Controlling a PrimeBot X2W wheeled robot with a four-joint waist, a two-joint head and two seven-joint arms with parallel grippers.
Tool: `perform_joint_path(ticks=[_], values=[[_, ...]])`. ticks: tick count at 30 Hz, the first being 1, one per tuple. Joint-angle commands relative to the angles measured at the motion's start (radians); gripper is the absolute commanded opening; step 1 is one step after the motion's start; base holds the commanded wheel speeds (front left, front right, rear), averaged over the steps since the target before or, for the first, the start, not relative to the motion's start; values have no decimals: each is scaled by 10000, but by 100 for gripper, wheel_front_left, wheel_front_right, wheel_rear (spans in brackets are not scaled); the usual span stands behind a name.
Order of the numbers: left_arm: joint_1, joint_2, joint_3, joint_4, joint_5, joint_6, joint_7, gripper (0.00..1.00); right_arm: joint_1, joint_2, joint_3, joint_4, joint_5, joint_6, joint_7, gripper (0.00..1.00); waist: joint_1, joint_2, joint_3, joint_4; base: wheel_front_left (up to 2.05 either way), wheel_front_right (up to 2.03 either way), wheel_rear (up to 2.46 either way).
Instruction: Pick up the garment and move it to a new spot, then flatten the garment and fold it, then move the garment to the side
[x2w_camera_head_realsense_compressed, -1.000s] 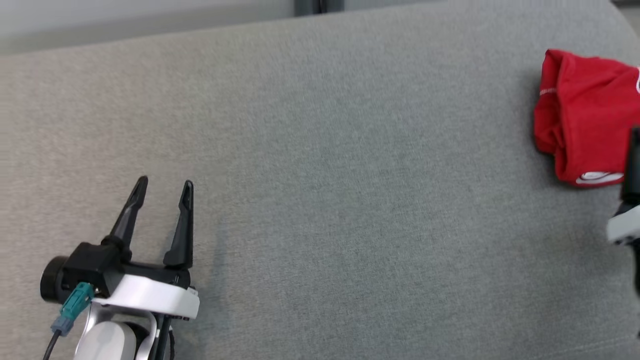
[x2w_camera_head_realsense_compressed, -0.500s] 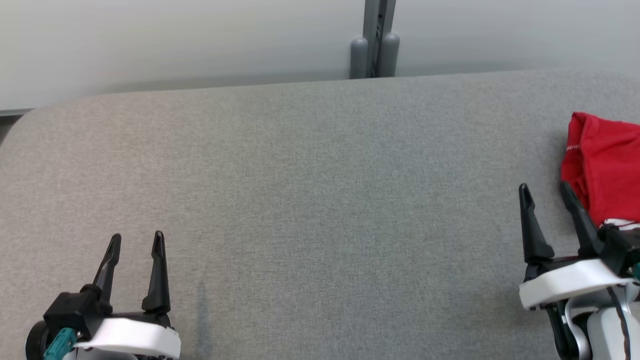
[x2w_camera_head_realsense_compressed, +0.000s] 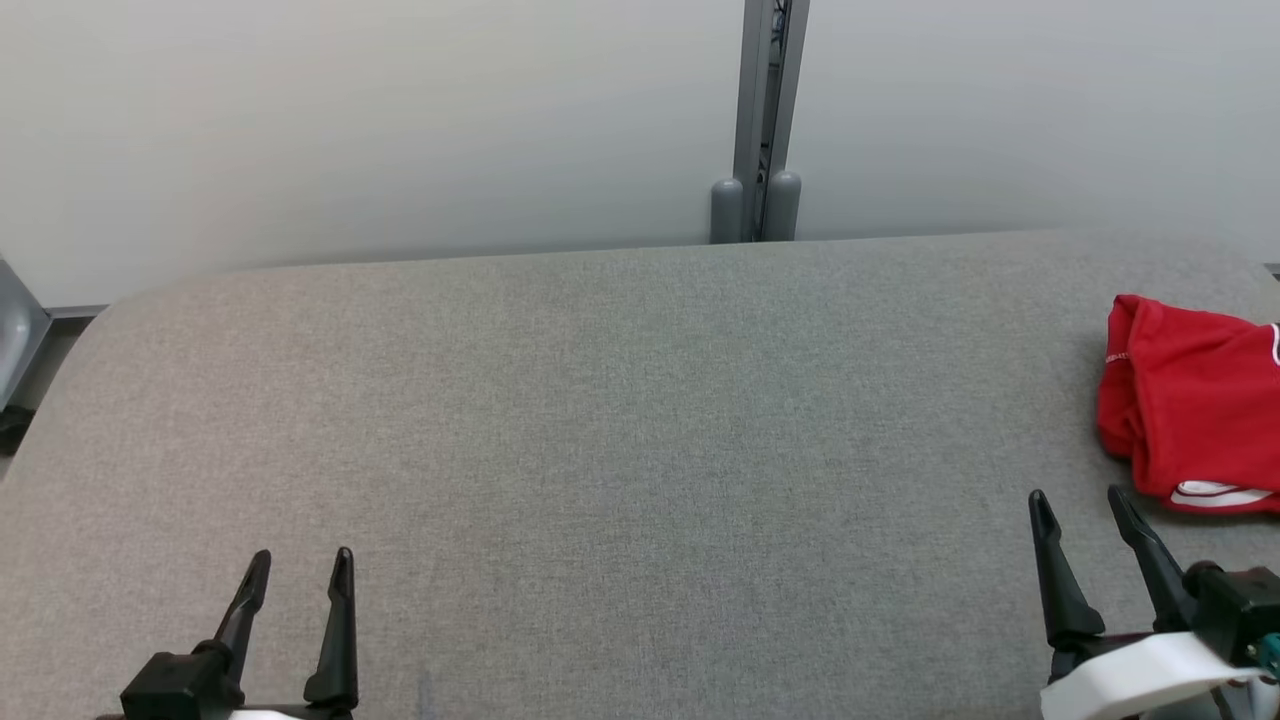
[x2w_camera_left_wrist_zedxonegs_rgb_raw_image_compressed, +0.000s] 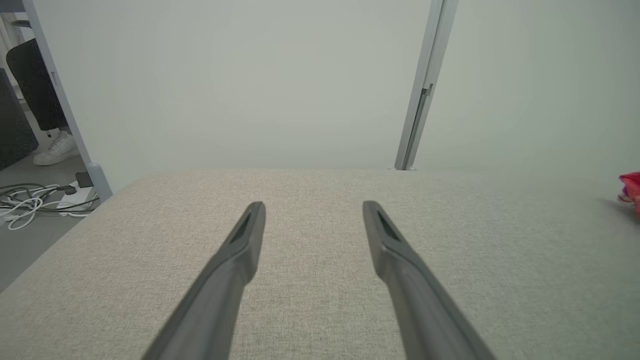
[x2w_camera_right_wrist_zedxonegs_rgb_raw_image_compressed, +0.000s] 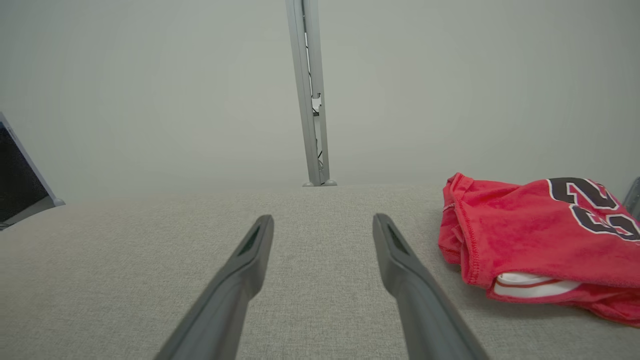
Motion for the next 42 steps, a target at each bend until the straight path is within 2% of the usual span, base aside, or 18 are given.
perform_joint_path(ticks=[1, 19, 42], values=[[113, 53, -33, -73, 23, 77, 44, 100, 213, -12, -114, -152, -30, 1, 83, 100, 0, -1, -111, 14, 0, 0, 0], [534, 201, -180, -330, -27, 180, 224, 100, 1098, 78, -434, -1080, -108, 1, 530, 100, 0, -1, -470, 31, 0, 0, 0], [381, 352, -261, -305, -162, 264, 164, 100, 1095, 91, -299, -1025, -24, 1, 506, 100, 0, -1, -422, -26, 0, 0, 0]])
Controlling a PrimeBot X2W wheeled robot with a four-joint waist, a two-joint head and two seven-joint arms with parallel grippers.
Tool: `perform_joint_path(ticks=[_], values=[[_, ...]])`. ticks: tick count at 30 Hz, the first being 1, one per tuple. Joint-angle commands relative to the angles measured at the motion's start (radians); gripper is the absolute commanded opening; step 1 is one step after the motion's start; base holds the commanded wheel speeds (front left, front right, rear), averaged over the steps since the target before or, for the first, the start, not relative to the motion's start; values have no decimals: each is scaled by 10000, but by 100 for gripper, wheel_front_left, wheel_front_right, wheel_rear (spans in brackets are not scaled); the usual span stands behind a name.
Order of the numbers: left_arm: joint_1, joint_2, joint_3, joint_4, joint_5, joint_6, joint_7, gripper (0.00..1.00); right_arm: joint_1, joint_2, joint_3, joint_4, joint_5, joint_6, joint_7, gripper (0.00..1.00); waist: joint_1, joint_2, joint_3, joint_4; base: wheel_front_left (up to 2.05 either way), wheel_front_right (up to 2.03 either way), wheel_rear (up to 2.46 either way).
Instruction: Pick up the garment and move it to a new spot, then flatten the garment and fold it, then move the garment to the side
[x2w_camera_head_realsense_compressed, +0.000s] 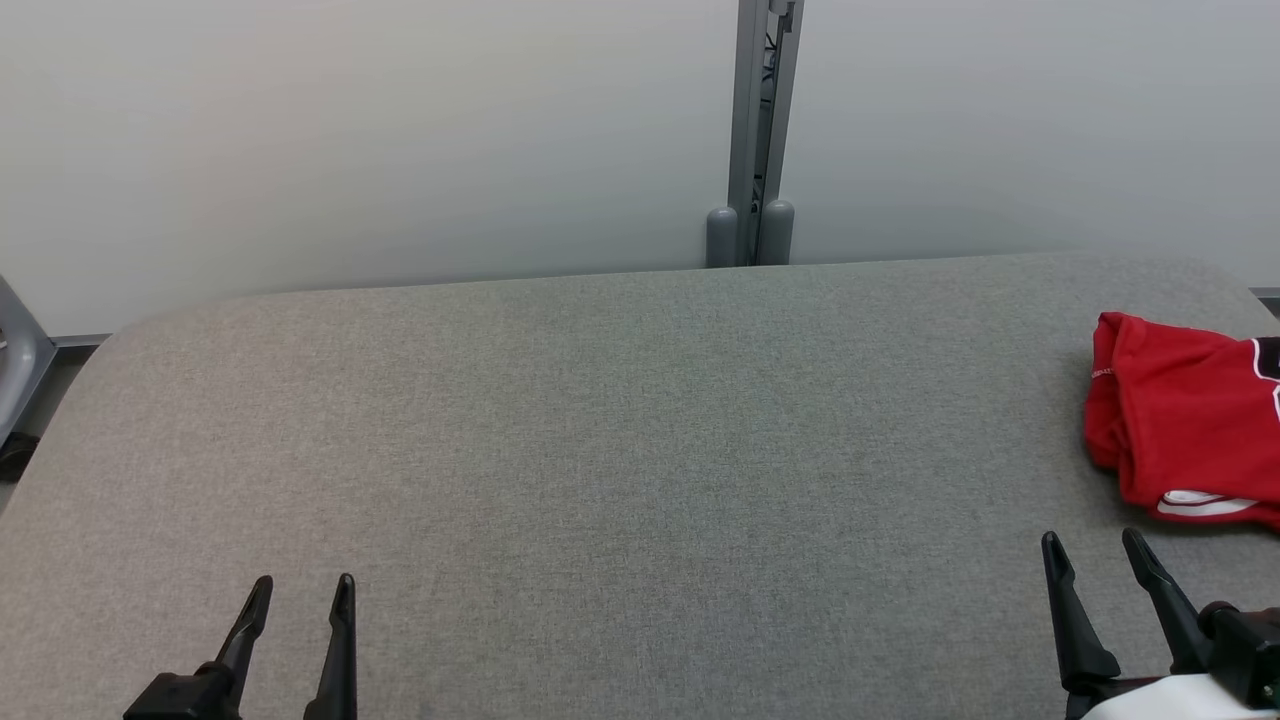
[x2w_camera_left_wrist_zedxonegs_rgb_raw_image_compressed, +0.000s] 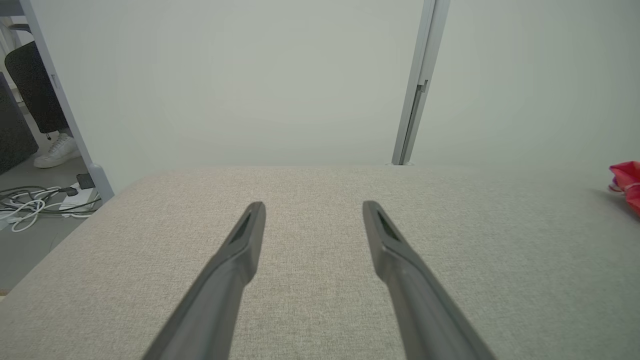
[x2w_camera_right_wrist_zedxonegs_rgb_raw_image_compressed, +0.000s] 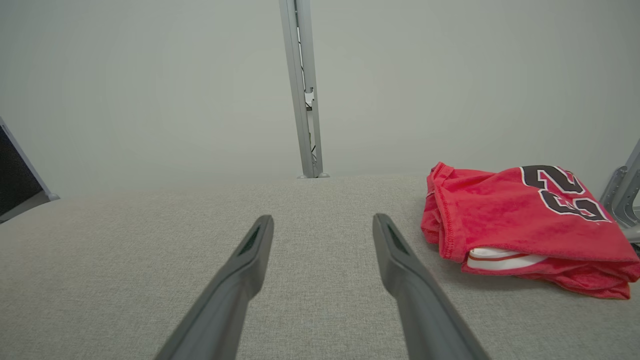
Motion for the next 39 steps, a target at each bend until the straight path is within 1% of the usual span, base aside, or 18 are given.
perform_joint_path(ticks=[1, 10, 11, 14, 25, 39], values=[[-114, 70, -2, 12, -51, 57, -45, 100, 9, -22, -38, 6, 31, 1, -71, 100, 0, -1, -2, 7, 0, 0, 0], [-154, 118, -35, 55, -78, 83, -43, 100, -29, -21, -39, 97, 48, 1, -145, 100, 0, -1, 23, 18, 0, 0, 0], [-24, 55, -38, 48, -62, 40, -29, 0, -3, 2, -4, 90, 16, 0, -67, 0, 0, -1, 24, 18, 0, 0, 0], [10, -55, -41, 193, -228, 4, 22, 0, 5, 37, 20, 262, 170, 0, -39, 0, 0, -1, 31, 19, 0, 0, 0], [-443, -286, 322, 486, -2143, -341, 424, 0, -369, 27, -64, 570, 2350, 0, 247, 0, 0, -1, 73, 21, 0, 0, 0], [-949, -549, 721, 858, -4188, -734, 861, 0, -778, 13, -156, 913, 4665, 0, 553, 0, 0, -1, 126, 25, 0, 0, 0]])
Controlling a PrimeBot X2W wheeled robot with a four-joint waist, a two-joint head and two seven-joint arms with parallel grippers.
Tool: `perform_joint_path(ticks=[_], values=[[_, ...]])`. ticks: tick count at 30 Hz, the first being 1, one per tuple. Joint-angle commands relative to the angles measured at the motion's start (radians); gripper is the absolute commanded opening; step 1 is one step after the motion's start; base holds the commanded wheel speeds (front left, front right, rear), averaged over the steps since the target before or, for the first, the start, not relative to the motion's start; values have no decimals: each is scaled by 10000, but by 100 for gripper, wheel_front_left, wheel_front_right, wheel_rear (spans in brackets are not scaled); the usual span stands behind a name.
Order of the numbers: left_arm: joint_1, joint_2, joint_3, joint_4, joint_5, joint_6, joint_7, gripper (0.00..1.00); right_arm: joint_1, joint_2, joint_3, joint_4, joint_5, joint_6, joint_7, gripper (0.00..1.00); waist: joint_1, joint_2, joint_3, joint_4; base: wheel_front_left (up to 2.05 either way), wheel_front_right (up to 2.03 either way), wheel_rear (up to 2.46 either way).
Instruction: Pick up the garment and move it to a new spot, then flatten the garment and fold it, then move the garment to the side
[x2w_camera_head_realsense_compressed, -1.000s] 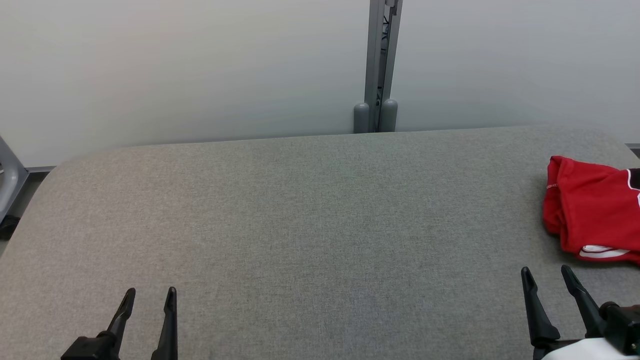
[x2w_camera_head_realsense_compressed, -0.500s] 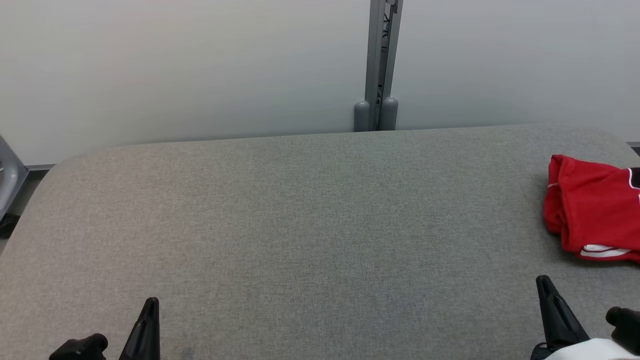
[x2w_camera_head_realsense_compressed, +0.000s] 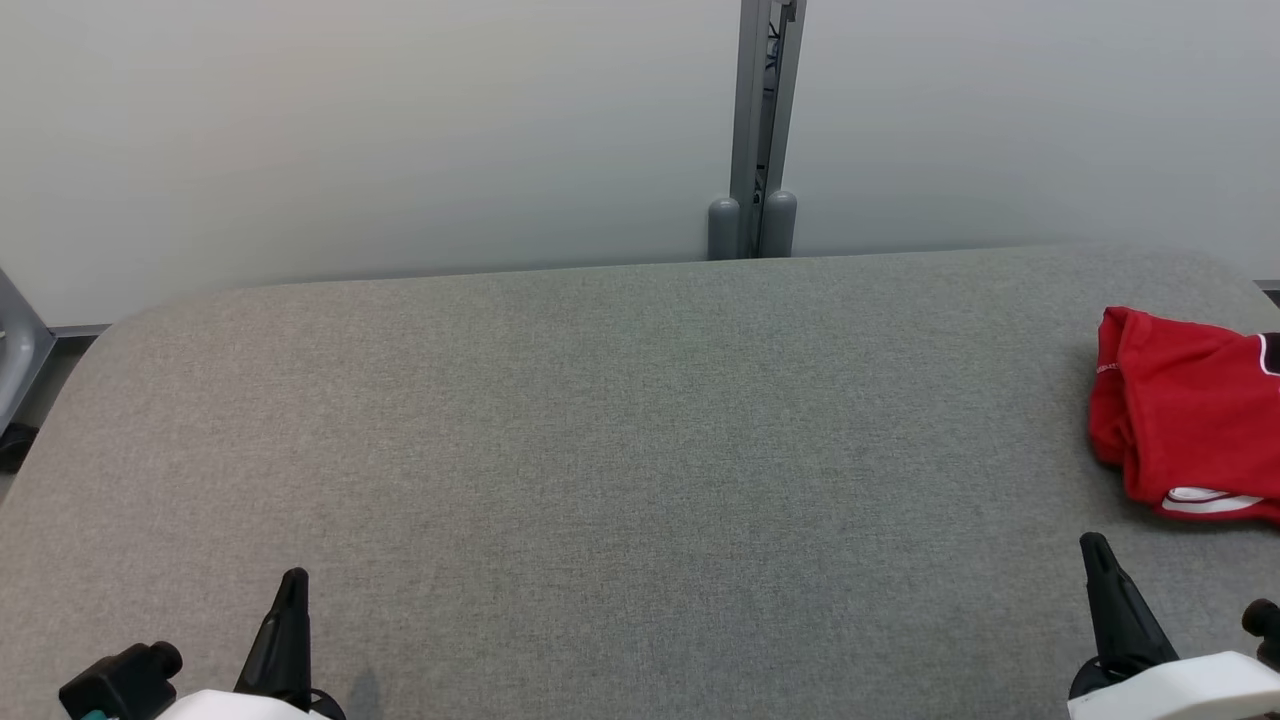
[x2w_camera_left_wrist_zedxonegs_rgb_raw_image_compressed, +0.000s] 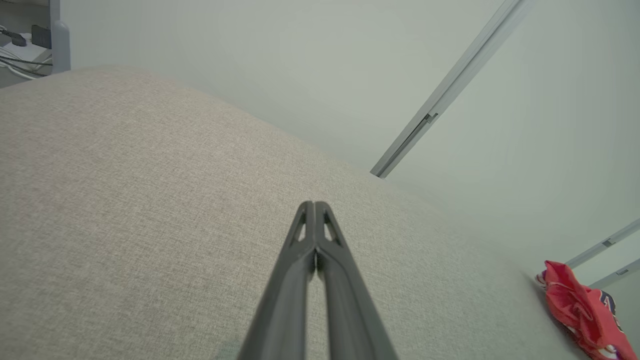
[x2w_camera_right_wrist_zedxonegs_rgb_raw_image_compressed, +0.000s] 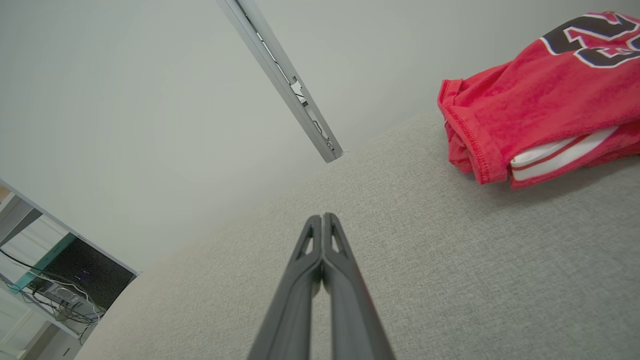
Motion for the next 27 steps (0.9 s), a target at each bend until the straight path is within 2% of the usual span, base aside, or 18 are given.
perform_joint_path(ticks=[1, 27], values=[[-344, 44, 147, -54, -364, -90, 42, 0, -309, -91, -46, -83, 409, 0, 70, 0, 0, -1, 5, 1, 0, 0, 0], [-1033, -367, 750, 361, -3251, -651, 699, 0, -888, -112, -176, 421, 3719, 1, 499, 0, 0, -1, 101, 7, 0, 0, 0]])
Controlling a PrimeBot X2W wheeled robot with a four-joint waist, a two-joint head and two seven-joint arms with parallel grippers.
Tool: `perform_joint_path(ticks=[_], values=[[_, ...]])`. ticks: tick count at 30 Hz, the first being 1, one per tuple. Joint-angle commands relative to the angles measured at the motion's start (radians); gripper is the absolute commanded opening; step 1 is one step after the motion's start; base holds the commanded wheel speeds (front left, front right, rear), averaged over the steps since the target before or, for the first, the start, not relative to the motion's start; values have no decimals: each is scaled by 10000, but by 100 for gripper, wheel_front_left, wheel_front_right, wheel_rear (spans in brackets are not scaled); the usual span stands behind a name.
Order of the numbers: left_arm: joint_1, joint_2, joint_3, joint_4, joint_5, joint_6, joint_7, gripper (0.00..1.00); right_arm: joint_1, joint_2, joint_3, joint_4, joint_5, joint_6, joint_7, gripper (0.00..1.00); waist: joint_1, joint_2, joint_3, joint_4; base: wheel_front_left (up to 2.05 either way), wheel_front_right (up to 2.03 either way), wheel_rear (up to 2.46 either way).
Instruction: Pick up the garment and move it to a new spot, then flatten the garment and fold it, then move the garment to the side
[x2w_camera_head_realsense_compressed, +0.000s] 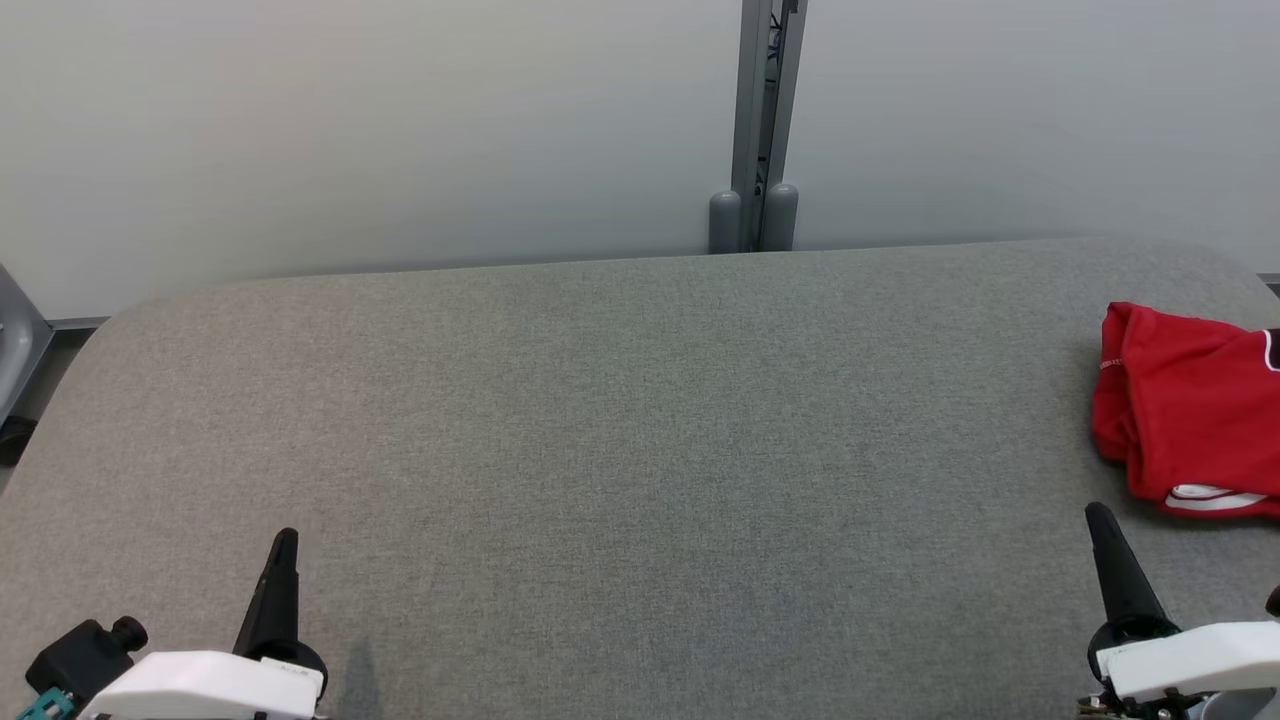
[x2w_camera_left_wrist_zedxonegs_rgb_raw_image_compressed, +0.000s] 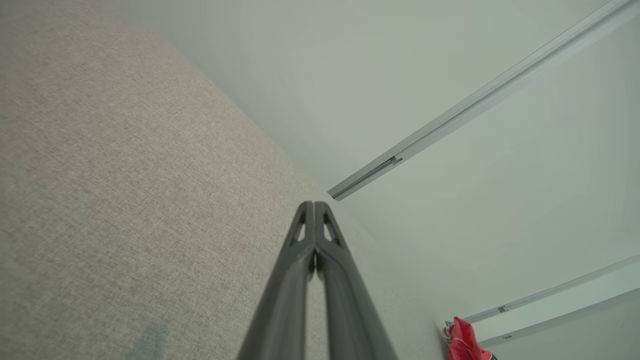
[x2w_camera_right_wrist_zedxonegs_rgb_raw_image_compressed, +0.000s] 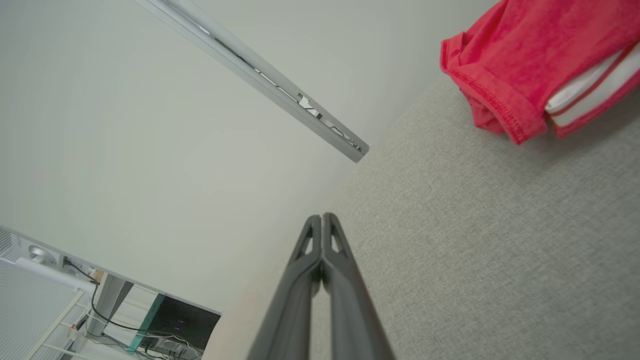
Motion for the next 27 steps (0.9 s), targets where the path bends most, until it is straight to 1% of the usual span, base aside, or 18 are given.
perform_joint_path(ticks=[1, 16, 27], values=[[-332, 17, 129, -51, -310, -124, 56, 0, -260, -101, -47, -26, 369, 3, 47, 0, 0, -1, 7, 1, 0, 0, 0], [-697, -203, 455, 182, -1782, -415, 417, 0, -569, -110, -116, 234, 2085, 4, 276, 0, 0, -1, 68, 5, 0, 0, 0], [-877, -339, 642, 314, -2611, -572, 611, 0, -735, -115, -152, 374, 3035, 4, 401, 0, 0, -1, 106, 7, 0, 0, 0]])
